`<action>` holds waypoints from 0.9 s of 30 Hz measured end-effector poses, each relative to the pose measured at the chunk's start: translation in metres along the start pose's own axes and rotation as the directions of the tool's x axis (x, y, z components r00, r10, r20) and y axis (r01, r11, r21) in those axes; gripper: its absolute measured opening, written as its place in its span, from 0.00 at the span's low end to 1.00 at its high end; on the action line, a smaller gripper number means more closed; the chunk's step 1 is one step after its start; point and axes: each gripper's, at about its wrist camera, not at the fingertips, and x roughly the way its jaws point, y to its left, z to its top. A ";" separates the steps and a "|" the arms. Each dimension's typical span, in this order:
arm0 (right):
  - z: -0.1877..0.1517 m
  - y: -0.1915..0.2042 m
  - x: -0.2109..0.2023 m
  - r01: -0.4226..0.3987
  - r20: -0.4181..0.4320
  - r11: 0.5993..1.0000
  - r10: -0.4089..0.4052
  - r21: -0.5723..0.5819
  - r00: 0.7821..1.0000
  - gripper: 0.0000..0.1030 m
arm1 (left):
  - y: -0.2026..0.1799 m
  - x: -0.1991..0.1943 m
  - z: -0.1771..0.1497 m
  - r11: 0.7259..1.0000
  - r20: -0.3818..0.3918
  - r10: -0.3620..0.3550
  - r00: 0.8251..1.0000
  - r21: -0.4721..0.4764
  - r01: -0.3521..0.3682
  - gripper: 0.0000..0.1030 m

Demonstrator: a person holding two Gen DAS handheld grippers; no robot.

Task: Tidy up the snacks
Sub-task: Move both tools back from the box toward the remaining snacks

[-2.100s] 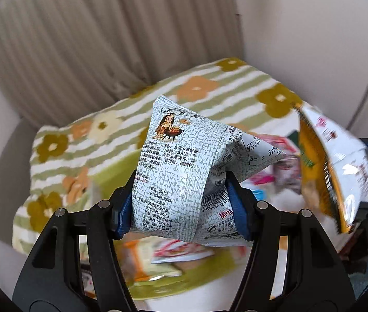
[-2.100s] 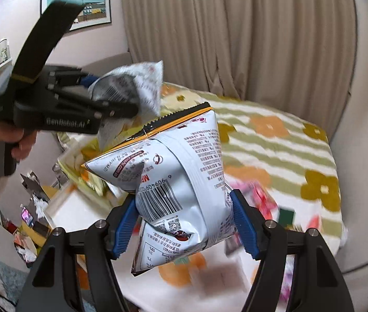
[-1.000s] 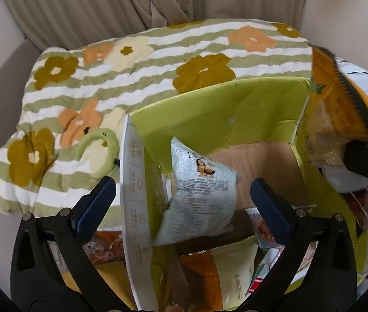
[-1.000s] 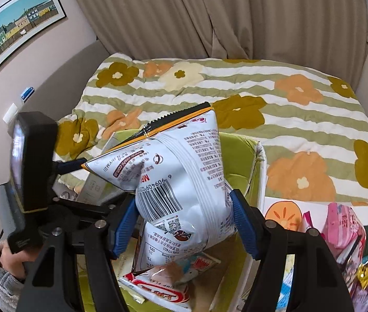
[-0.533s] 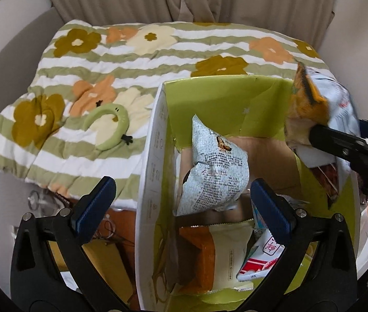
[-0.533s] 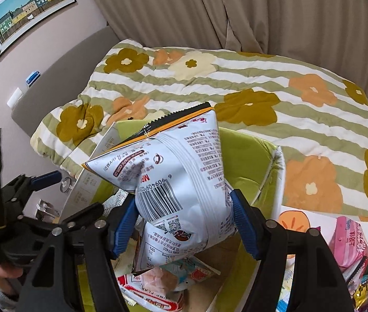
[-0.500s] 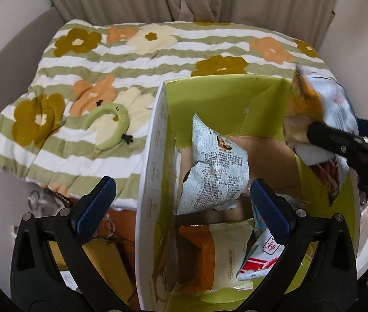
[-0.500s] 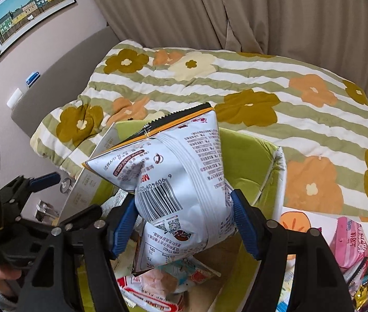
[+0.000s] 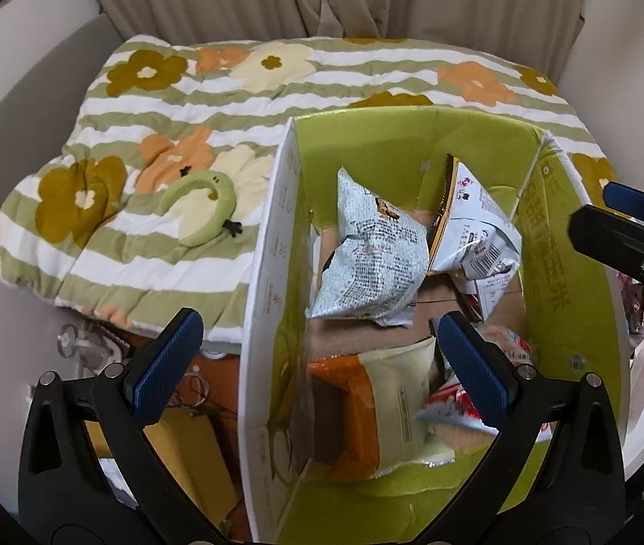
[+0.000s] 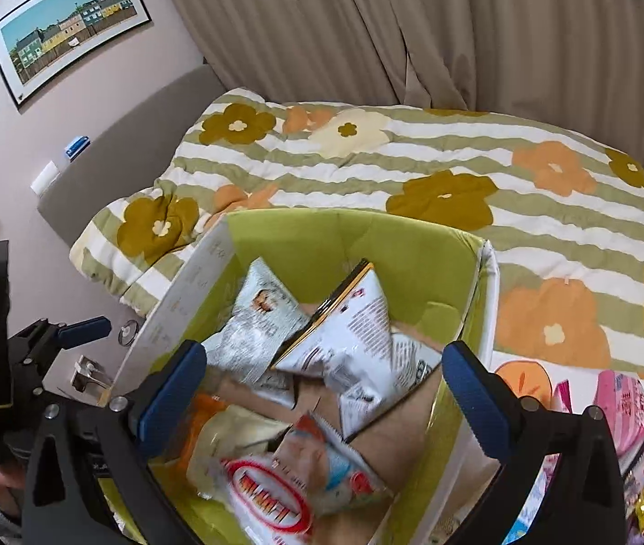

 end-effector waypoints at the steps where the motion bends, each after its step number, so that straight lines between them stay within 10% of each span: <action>1: -0.002 0.003 -0.006 0.001 0.011 1.000 -0.001 -0.004 1.000 1.00 | 0.001 -0.004 -0.001 1.000 0.011 -0.001 1.000 0.001 0.001 0.99; 19: -0.065 0.031 -0.135 0.157 0.162 0.986 -0.165 0.063 0.973 1.00 | -0.056 -0.110 -0.041 0.974 0.180 -0.198 0.964 0.146 0.173 0.99; 27: -0.112 0.000 -0.210 0.369 0.189 0.917 -0.394 0.153 0.900 1.00 | -0.135 -0.133 -0.055 0.916 0.179 -0.340 0.923 0.285 0.282 0.99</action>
